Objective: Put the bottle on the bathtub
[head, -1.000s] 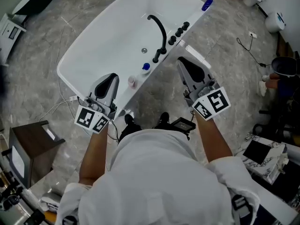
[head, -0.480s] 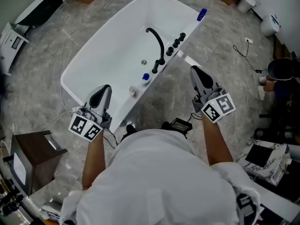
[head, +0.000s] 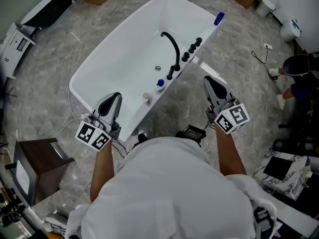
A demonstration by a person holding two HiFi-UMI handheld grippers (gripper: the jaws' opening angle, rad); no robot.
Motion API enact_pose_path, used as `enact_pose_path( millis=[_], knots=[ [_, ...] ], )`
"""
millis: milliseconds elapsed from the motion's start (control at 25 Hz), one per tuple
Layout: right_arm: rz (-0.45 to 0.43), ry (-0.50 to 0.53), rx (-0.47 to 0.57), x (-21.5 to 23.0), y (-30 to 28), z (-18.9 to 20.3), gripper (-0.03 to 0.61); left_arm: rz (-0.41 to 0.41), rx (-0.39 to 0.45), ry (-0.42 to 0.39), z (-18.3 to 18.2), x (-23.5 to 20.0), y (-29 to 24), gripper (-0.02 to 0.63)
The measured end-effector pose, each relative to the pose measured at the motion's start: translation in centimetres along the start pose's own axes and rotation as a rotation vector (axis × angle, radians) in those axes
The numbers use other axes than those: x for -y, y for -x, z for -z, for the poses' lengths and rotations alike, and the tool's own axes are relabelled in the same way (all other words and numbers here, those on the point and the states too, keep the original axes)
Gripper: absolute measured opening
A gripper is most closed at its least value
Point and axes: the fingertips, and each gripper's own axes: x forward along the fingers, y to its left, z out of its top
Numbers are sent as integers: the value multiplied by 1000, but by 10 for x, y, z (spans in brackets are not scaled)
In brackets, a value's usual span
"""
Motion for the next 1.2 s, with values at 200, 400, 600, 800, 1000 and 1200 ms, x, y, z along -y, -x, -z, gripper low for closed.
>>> enact_pose_path(
  millis=[200,400,600,800,1000,1200],
  knots=[
    [-18,-6,2,-8,-1,1,18,-10,-19,-13,3,1,3,17],
    [-34,-20,-10,-18,-3,8,17,-26,-11,23,7,2,9,17],
    [-58,-29,-26,-28,0,14,17,-27,-22,46,14,6,14,17],
    [-77,-40,-34,-33,6,20,17,-32,24,109,7,10,20,17],
    [-96,-48,-45,-36,16,26,17,-29,28,132,8,18,19,17],
    [-123,-48,-51,-32,32,29,14,-18,36,139,13,38,8,17]
  ],
)
